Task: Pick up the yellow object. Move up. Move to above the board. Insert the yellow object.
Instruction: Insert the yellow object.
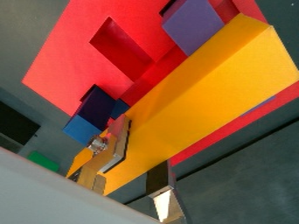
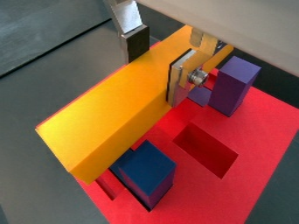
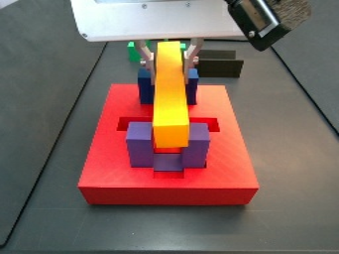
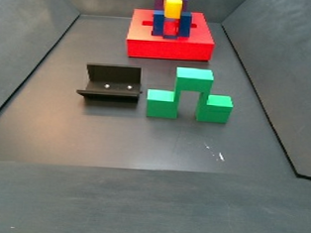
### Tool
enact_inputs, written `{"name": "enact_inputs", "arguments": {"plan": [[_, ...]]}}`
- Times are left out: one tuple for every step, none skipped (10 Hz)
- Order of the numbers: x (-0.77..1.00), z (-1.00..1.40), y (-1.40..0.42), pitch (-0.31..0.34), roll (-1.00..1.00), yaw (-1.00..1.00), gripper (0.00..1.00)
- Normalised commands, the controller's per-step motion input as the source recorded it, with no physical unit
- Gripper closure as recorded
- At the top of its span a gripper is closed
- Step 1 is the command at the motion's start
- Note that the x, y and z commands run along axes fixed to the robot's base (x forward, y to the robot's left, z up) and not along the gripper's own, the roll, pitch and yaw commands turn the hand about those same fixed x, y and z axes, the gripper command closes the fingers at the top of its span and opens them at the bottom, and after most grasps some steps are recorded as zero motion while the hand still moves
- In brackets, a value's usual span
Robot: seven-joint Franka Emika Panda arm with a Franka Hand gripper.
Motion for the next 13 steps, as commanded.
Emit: {"name": "enact_inputs", "arguments": {"plan": [[-0.01, 0.00, 0.00, 0.000, 0.00, 0.02, 1.00], [-0.04, 0.00, 0.00, 0.000, 0.00, 0.02, 1.00], [0.00, 0.00, 0.00, 0.000, 0.00, 0.13, 1.00], [0.00, -0.13, 0.00, 0.000, 0.04, 0.20, 1.00], [0.00, -0.10, 0.00, 0.000, 0.01, 0.17, 1.00], [-0.01, -0.10, 0.00, 0.000, 0.01, 0.11, 1.00], [-0.03, -0.08, 0.00, 0.000, 0.00, 0.08, 1.00], [0.00, -0.05, 0.00, 0.000, 0.01, 0.07, 1.00], [0.00, -0.02, 0.00, 0.000, 0.06, 0.06, 1.00], [0.00, 0.00, 0.00, 0.021, 0.12, 0.00, 1.00], [0.00, 0.00, 0.00, 0.050, 0.15, 0.00, 1.00], [0.00, 0.00, 0.00, 0.066, 0.16, 0.00, 1.00], [0.00, 0.00, 0.00, 0.083, 0.21, -0.02, 1.00]]}}
